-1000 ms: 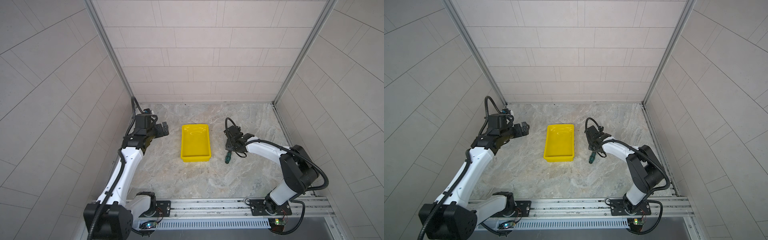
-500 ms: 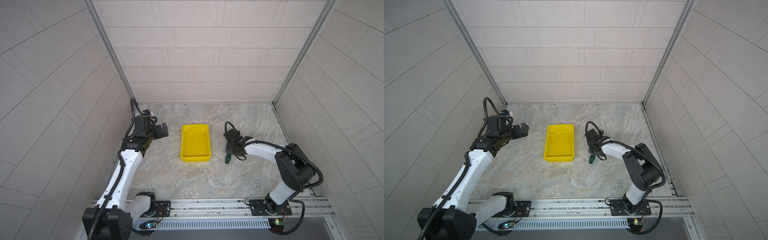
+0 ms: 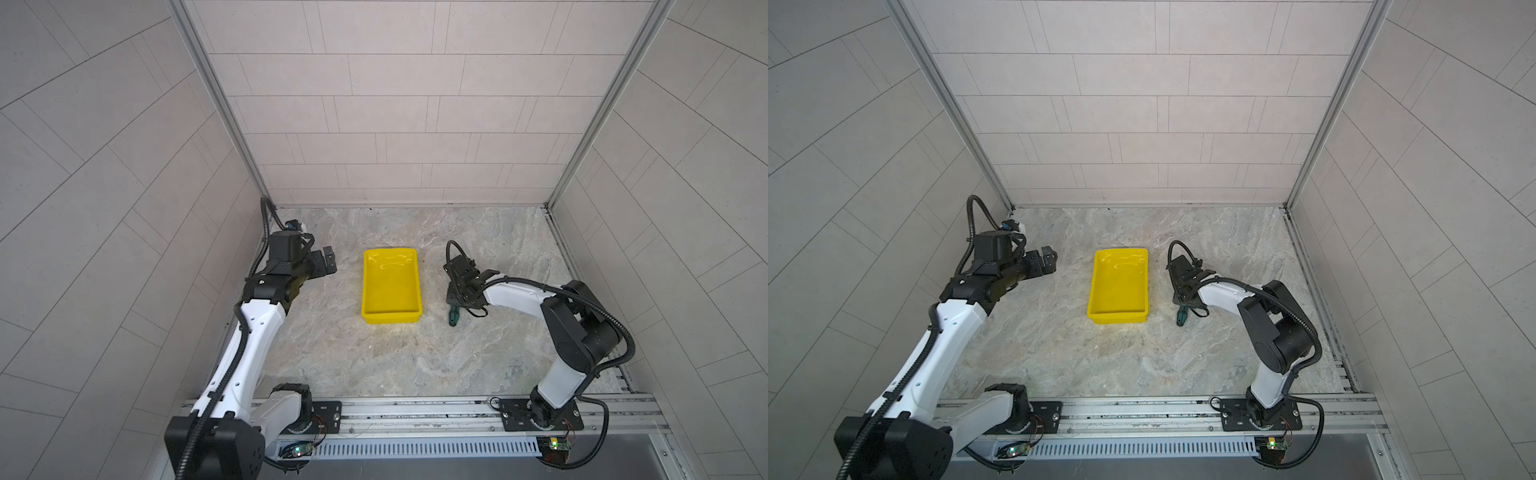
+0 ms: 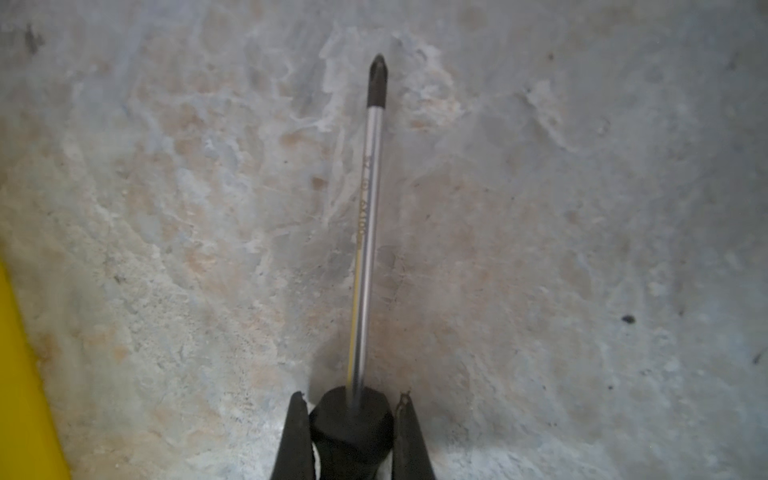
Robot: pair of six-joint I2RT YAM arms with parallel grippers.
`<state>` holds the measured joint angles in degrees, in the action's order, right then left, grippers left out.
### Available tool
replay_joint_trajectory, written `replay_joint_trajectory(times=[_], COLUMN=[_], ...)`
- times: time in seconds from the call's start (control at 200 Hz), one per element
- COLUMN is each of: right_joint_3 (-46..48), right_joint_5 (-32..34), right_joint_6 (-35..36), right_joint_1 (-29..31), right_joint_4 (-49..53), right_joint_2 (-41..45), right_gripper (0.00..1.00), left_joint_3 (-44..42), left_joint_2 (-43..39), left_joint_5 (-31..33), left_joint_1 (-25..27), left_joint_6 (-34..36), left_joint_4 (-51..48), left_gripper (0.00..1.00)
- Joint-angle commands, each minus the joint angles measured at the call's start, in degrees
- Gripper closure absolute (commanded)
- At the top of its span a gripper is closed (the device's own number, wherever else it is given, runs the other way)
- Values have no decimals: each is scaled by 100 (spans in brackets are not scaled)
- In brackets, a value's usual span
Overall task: Put the screwdriver in the bin
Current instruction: 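Lower the right gripper and close it on the green-black screwdriver handle, then lift the screwdriver with the right gripper and carry it over the yellow bin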
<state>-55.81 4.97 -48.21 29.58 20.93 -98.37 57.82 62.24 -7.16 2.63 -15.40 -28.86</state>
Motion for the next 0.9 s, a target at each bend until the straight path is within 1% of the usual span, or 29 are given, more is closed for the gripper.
replay_joint_trajectory(times=[0.0, 0.15, 0.345, 0.686, 0.896], right_joint_3=[-142, -271, -420, -719, -1271], right_joint_5=[193, 437, 518, 102, -92], right_joint_6=[127, 393, 698, 1230, 1786], right_joint_1=[12, 5, -68, -249, -246], right_joint_4=[243, 542, 828, 1249, 1918], right_joint_2=[54, 288, 589, 729, 727], right_gripper=[100, 100, 100, 100, 100], left_joint_3=[-70, -94, -93, -96, -107], left_joint_2=[-96, -133, -140, -166, -183], left_joint_5=[110, 149, 150, 172, 187], left_joint_1=[-34, -22, -23, -26, -25], left_joint_6=[72, 95, 91, 109, 112], left_joint_4=[21, 12, -1, -5, -5], left_gripper=[0, 0, 0, 0, 0])
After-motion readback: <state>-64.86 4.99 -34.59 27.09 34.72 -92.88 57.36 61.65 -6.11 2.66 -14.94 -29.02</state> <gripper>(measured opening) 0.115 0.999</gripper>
